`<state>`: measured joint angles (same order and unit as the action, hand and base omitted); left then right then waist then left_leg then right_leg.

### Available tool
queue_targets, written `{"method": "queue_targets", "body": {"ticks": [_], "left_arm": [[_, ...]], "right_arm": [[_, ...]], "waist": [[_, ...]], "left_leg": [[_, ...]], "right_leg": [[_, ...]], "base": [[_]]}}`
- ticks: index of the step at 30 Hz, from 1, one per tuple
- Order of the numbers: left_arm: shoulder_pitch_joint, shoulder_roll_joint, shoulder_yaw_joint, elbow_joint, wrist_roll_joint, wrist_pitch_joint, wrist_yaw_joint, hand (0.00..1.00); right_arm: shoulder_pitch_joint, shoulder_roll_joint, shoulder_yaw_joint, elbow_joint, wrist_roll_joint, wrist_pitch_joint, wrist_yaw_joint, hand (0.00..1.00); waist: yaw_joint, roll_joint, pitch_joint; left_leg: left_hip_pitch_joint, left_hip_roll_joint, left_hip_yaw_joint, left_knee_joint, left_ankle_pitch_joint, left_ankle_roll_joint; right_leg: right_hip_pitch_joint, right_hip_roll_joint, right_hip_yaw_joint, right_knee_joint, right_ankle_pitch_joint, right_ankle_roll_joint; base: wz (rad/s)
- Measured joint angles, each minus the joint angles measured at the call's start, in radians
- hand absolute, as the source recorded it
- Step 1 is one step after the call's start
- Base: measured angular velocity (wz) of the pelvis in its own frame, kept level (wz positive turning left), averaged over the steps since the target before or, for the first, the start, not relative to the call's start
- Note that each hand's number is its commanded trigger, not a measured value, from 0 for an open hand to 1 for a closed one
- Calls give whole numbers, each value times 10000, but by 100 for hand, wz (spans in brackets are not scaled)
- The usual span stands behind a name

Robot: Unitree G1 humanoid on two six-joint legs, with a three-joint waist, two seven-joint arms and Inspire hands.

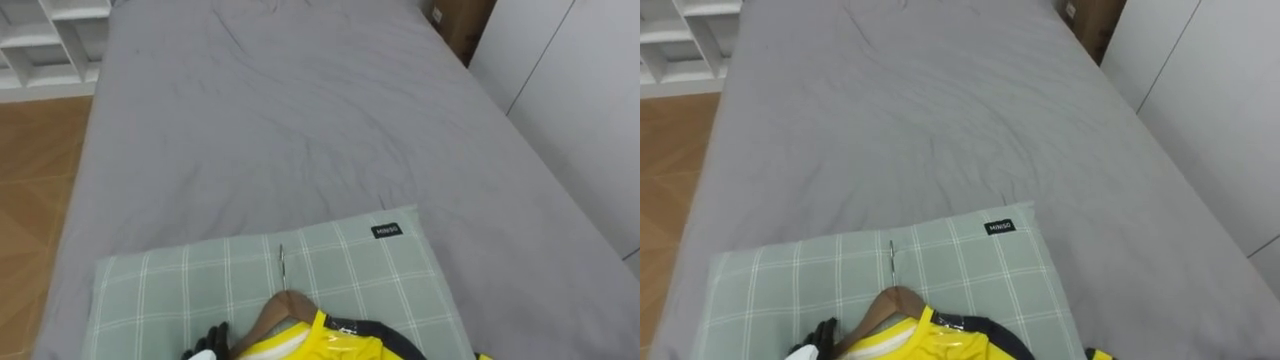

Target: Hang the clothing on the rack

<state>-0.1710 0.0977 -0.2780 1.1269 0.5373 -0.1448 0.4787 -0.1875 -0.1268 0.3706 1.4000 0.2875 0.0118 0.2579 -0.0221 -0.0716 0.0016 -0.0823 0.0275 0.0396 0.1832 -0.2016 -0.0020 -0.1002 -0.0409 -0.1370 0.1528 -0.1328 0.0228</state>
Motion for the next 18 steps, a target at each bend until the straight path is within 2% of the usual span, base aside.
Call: {"method": "queue_targets", "body": {"ticks": [1, 3, 6, 9, 18], "left_arm": [[-19, 3, 36, 17, -72, -23, 17, 0], [-142, 7, 83, 156, -364, -86, 130, 0], [-245, -12, 396, 230, -656, -96, 132, 0], [-406, -24, 625, 379, -757, -94, 106, 0], [-721, -93, 778, 873, -1327, -93, 108, 0]], "right_arm": [[-12, 13, 0, 0, 0, 13, -36, 0], [-53, 67, 7, -3, 7, 68, -156, 0], [-47, 112, 14, -9, 53, 151, -150, 0], [-45, 137, 15, -8, 156, 343, -161, 0], [-94, 209, 28, -30, 214, 352, -291, 0]], "waist": [[2, -23, 5], [57, -149, 68], [45, -221, 98], [45, -253, 88], [68, -274, 90]], "left_leg": [[-6, 3, 12, 7, 1, 1], [-9, 11, 140, 43, 9, -1], [-46, 50, 156, 61, 31, -32], [-111, 110, 167, 77, 58, -78], [-135, 180, 224, 112, 130, -153]], "right_leg": [[-9, 1, 3, 0, 7, -11], [-42, 11, 122, -1, 10, -15], [-66, 53, 130, -4, 64, -60], [-107, 109, 128, -2, 103, -116], [-206, 174, 194, 59, 139, -173]], "base": [[-8], [-14], [-3], [0], [-1]]}}
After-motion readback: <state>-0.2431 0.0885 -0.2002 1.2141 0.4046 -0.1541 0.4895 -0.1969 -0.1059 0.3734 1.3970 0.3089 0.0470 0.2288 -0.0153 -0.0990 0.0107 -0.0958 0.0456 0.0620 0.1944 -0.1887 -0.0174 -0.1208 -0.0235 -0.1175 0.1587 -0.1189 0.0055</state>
